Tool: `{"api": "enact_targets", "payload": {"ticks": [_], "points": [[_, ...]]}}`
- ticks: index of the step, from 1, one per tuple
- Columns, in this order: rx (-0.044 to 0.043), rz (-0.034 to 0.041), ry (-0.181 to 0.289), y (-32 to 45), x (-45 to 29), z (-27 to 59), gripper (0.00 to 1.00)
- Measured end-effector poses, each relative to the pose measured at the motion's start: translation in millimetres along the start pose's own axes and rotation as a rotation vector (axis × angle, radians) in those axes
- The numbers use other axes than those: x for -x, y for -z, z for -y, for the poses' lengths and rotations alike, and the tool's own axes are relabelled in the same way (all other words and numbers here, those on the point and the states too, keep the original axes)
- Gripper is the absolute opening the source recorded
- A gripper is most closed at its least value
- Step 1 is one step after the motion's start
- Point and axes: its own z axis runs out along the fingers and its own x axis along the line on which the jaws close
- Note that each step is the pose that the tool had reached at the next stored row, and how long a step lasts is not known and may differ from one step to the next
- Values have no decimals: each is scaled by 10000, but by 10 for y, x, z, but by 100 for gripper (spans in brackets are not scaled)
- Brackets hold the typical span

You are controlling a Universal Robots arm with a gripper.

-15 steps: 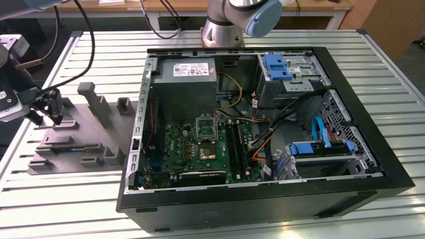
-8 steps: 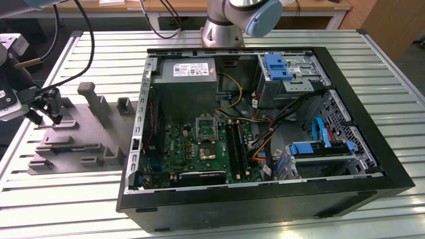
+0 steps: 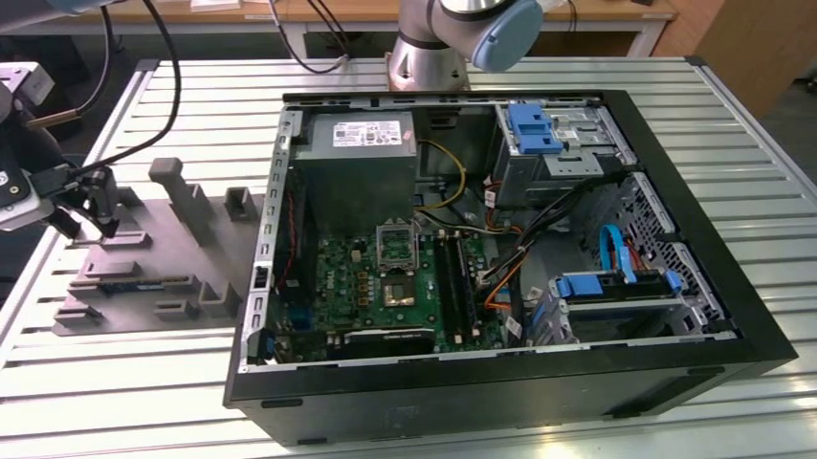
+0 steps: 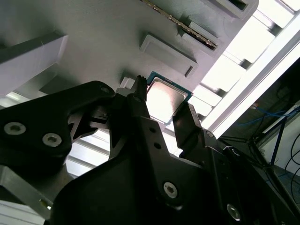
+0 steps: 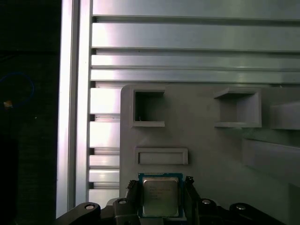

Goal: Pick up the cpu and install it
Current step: 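Pick up the cpu and move it towards the insertion slot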

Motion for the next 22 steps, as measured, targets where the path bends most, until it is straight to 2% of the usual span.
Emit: {"api": "enact_targets", "payload": {"ticks": [22], "points": [[0,-1,0,73,2,-4,47]]}}
